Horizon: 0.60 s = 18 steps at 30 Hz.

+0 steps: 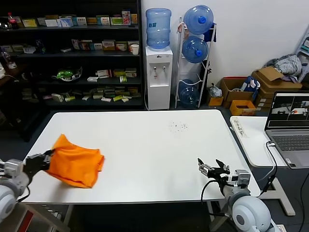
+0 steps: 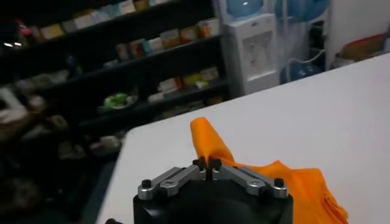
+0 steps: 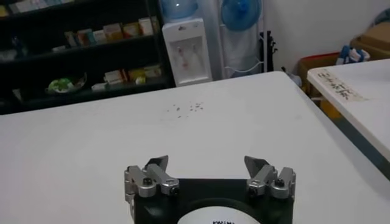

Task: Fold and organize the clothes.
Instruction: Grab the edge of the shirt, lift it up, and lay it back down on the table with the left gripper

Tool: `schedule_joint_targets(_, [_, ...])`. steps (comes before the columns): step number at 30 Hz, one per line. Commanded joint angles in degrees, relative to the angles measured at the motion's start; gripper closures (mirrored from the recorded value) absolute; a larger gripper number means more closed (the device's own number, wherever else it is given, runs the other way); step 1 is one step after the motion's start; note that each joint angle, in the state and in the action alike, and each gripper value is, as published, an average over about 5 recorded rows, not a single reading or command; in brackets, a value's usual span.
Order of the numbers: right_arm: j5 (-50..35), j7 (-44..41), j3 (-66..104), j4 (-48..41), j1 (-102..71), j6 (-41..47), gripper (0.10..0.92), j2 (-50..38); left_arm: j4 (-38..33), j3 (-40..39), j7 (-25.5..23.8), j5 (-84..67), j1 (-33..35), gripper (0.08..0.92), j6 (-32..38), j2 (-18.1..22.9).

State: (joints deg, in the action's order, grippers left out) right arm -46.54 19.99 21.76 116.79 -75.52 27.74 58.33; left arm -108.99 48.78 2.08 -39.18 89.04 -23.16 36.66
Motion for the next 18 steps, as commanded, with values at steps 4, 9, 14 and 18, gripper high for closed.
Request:
schedule_joint_targets(4, [0.64, -0.73, -1.33, -0.37, 0.7, -0.43, 0.203, 0.27, 6.58, 18.69, 2.22, 7.84, 10.07, 0.893, 5.41, -0.56])
schedule_joint_targets(9, [1.17, -0.28, -1.35, -0.37, 0.61, -0.16, 0.203, 0.46, -1.93, 12.45, 5.18, -3.9, 10.65, 0.893, 1.89, -0.59])
schedule_joint_targets(14, [2.06, 0.29, -0.82, -1.4, 0.25, 0.08, 0.203, 1.27, -16.64, -4.76, 17.39, -27.11, 6.69, 0.893, -3.22, 1.74])
schedule_joint_targets(18, [2.92, 0.86, 0.15, -2.64, -0.63, 0.28, 0.203, 1.92, -20.89, -26.87, 28.19, -38.18, -10.11, 0.893, -3.47, 8.02])
